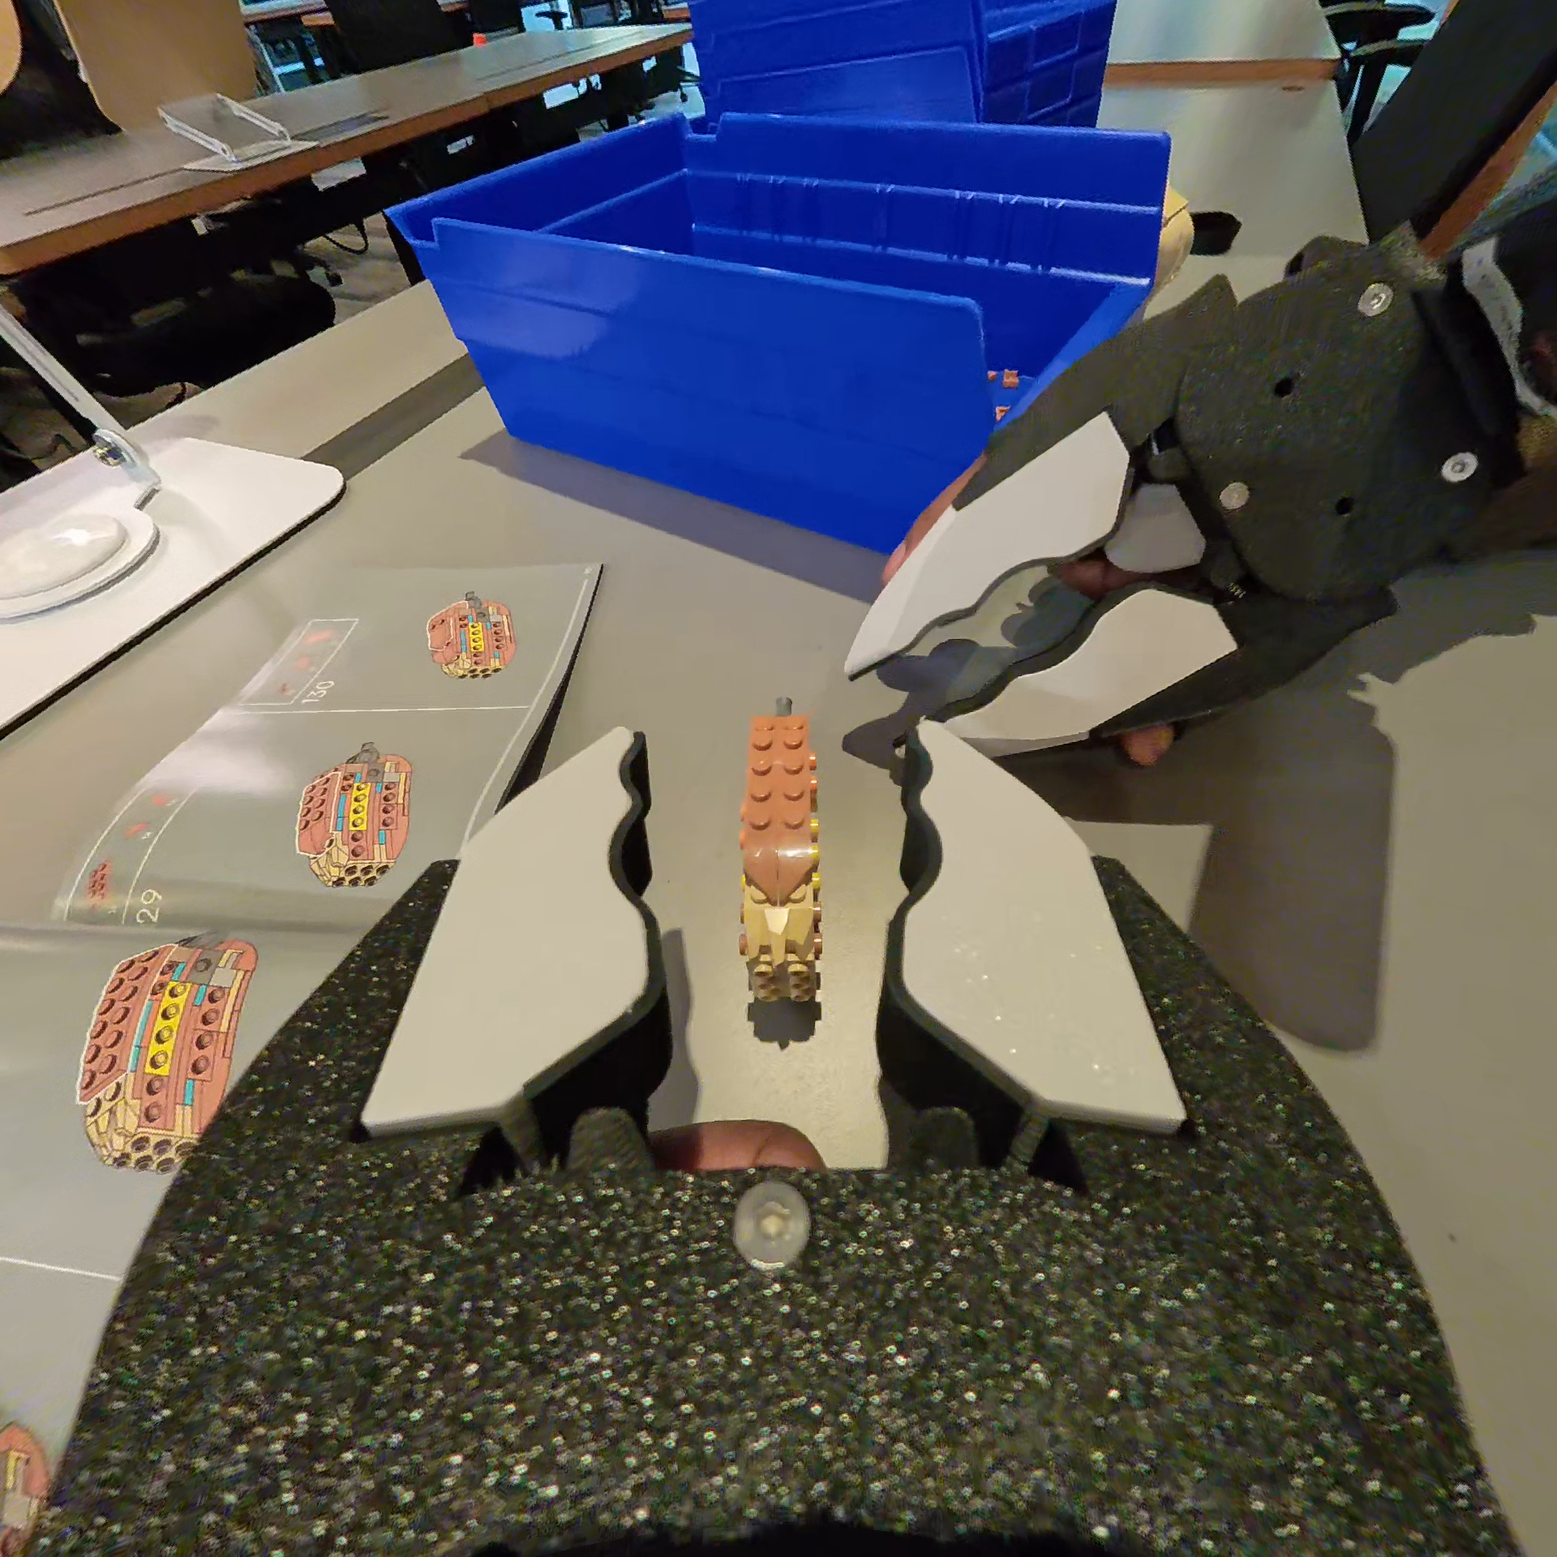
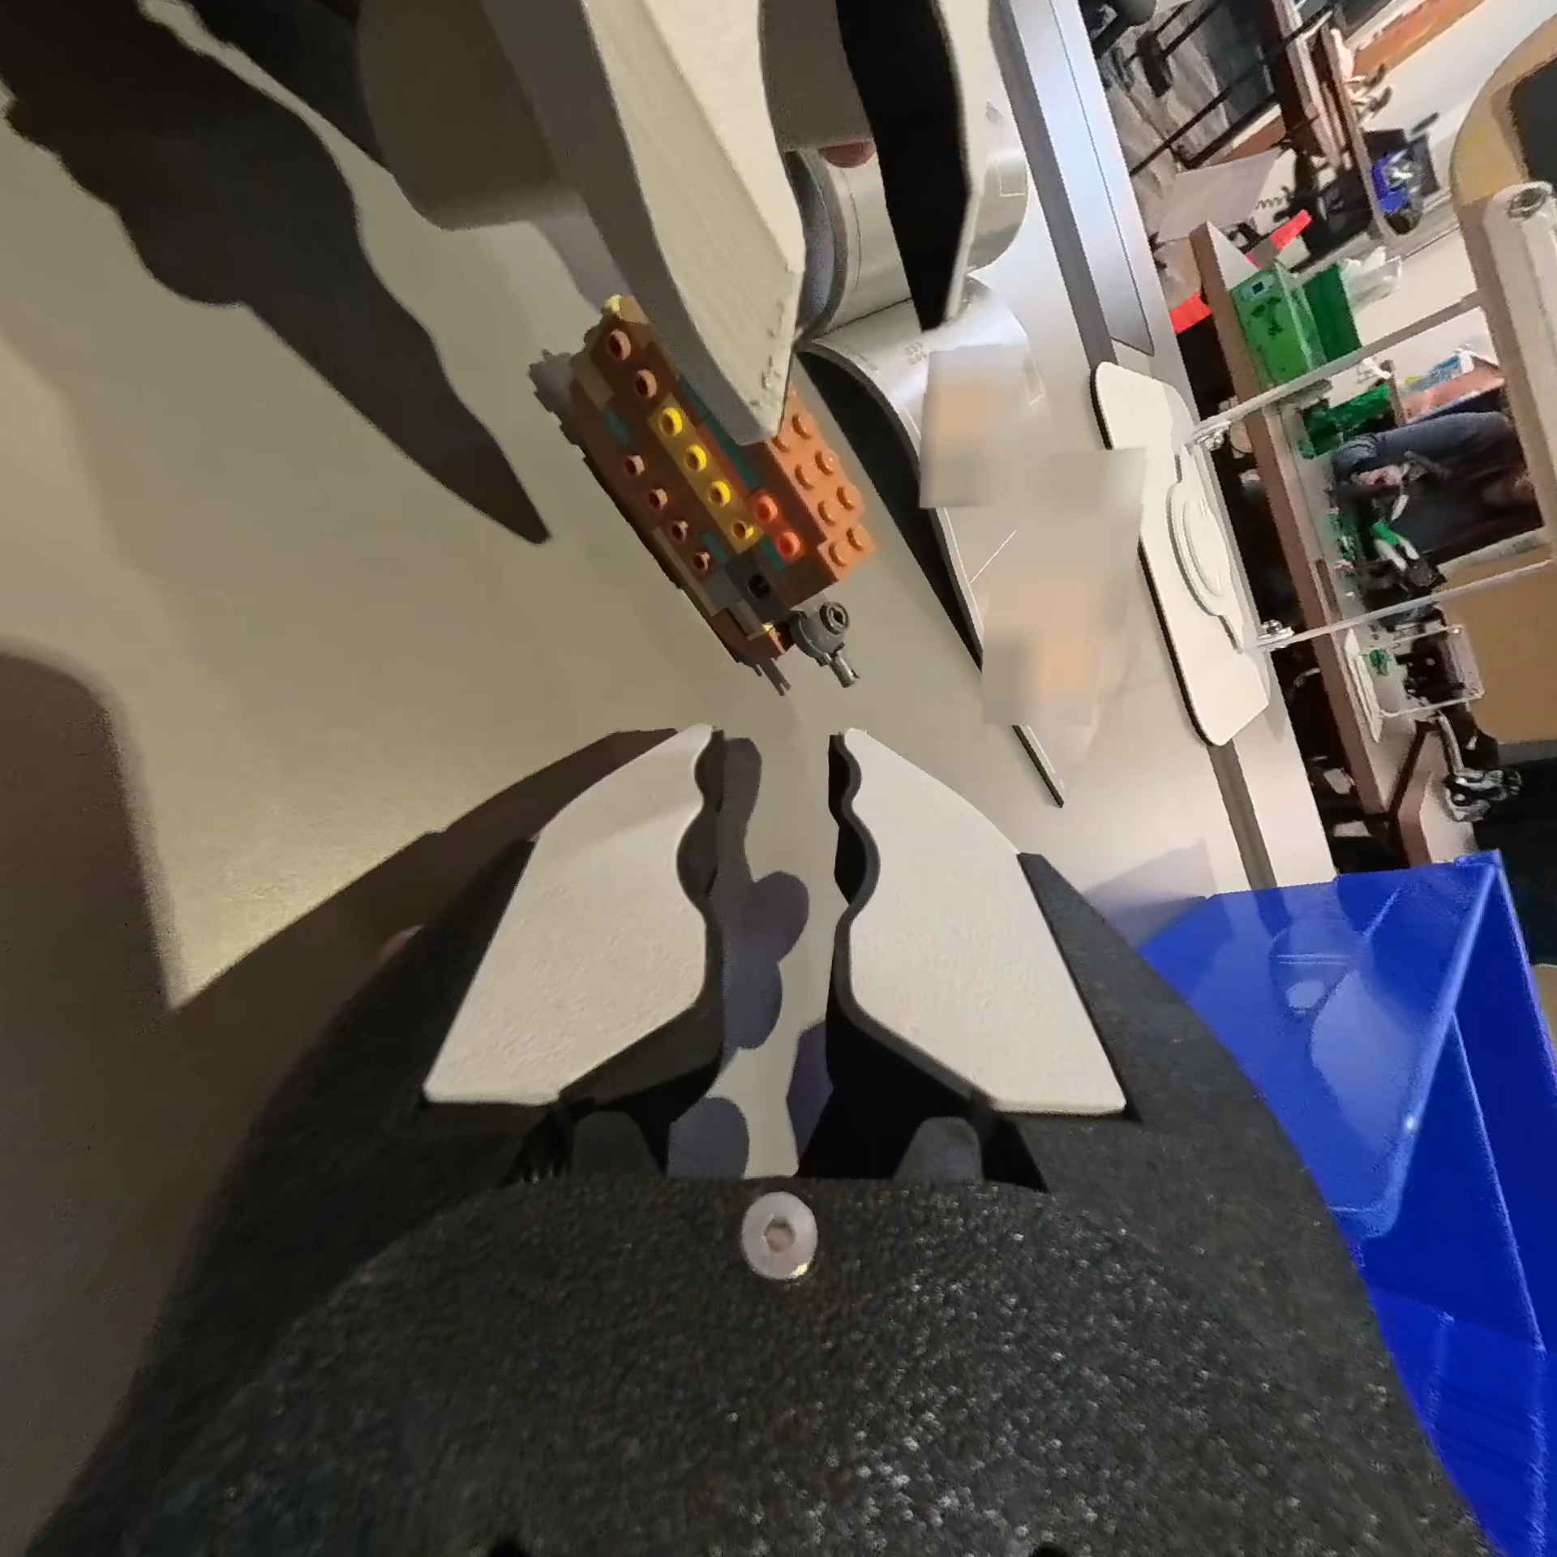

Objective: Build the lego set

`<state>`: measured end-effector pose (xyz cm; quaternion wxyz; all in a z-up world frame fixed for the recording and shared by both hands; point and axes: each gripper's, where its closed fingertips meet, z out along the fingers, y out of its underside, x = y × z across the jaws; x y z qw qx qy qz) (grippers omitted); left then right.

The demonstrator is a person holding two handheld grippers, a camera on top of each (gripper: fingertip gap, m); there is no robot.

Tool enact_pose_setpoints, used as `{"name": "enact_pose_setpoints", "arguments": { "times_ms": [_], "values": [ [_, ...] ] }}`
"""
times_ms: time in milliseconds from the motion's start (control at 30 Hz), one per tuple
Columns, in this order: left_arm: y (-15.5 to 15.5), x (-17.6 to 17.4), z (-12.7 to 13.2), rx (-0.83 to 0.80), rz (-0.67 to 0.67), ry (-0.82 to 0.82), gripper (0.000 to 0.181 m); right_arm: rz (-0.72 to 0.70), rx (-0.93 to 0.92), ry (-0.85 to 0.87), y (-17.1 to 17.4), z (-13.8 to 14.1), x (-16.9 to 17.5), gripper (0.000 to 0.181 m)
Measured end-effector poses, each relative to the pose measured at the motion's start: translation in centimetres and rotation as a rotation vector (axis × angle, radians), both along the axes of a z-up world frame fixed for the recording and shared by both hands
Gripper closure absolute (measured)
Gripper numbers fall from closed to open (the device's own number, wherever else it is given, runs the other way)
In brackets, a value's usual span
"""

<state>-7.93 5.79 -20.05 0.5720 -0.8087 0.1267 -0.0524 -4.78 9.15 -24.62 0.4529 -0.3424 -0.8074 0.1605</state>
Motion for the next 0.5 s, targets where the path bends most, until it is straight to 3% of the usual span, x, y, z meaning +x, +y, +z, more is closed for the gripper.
{"name": "enact_pose_setpoints", "arguments": {
  "times_ms": [233,400,500],
  "values": [
    [0.1,-0.3,0.6,0.045,0.012,-0.047,0.124,0.019,-0.056,-0.002,-0.1,0.1,0.0,0.156],
    [0.1,-0.5,0.8,0.055,0.027,-0.044,0.124,0.037,-0.063,0.006,-0.7,0.5,0.0,0.137],
    [0.1,-0.3,1.0,0.068,0.027,-0.018,0.125,0.055,-0.035,0.007,-1.2,0.5,0.1,0.135]
  ]
}}
